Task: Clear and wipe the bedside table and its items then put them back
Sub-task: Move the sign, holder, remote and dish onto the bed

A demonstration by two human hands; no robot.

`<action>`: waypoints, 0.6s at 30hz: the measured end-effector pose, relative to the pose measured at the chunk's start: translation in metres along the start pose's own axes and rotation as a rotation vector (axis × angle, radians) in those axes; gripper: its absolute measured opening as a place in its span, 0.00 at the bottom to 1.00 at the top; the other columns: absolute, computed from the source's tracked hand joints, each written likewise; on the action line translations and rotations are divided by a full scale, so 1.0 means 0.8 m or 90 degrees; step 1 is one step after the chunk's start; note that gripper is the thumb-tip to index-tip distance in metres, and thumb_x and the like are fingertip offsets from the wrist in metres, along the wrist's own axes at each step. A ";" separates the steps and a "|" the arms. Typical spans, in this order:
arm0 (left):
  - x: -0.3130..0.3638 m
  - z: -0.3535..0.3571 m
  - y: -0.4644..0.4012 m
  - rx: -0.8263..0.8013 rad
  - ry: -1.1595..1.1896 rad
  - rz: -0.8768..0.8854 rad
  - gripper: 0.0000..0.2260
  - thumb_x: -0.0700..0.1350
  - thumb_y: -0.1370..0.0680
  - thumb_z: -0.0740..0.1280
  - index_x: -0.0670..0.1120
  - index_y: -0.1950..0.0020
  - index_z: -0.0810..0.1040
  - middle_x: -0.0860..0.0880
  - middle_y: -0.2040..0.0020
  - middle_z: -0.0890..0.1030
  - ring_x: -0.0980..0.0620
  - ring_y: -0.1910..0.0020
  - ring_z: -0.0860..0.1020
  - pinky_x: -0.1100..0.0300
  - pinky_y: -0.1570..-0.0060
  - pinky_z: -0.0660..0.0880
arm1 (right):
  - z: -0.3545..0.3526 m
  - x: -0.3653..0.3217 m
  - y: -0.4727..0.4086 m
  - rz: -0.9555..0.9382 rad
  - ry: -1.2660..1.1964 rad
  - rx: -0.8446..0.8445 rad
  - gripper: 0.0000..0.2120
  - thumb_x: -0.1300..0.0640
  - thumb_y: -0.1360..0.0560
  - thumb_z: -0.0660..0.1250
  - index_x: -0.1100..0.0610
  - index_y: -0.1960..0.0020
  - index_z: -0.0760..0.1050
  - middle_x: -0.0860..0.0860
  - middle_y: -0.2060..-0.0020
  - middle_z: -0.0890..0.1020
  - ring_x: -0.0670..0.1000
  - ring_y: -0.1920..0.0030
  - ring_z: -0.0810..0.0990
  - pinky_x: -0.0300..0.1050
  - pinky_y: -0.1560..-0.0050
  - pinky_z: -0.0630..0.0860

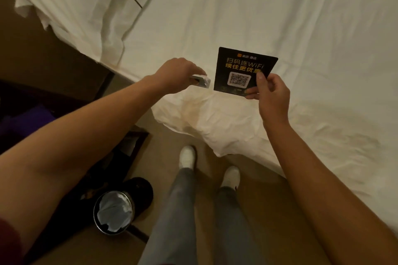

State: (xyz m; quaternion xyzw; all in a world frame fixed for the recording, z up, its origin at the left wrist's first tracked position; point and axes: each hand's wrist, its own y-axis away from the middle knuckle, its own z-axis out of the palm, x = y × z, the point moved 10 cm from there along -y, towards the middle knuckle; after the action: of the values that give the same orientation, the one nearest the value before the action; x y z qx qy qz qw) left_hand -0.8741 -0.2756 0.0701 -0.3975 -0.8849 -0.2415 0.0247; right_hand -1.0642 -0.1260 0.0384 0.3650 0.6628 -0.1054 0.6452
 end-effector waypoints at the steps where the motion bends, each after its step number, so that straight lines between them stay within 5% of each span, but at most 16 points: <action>1: -0.001 0.004 -0.008 -0.009 -0.004 0.007 0.14 0.48 0.18 0.67 0.54 0.32 0.80 0.48 0.41 0.85 0.44 0.46 0.82 0.47 0.47 0.78 | -0.002 0.006 -0.002 0.008 0.000 0.009 0.10 0.49 0.17 0.66 0.56 0.48 0.78 0.55 0.59 0.87 0.57 0.61 0.87 0.54 0.56 0.86; 18: 0.010 0.045 -0.059 -0.061 -0.074 0.156 0.15 0.53 0.17 0.65 0.54 0.31 0.79 0.49 0.36 0.83 0.43 0.41 0.81 0.51 0.48 0.77 | 0.000 0.069 0.042 0.104 -0.075 0.185 0.12 0.45 0.18 0.67 0.53 0.52 0.77 0.56 0.57 0.87 0.56 0.59 0.88 0.46 0.57 0.85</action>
State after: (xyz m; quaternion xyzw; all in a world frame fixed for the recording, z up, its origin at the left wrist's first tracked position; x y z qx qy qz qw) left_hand -0.9080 -0.2806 0.0206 -0.5169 -0.8171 -0.2548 -0.0161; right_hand -1.0383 -0.0828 -0.0022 0.5000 0.5697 -0.1686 0.6300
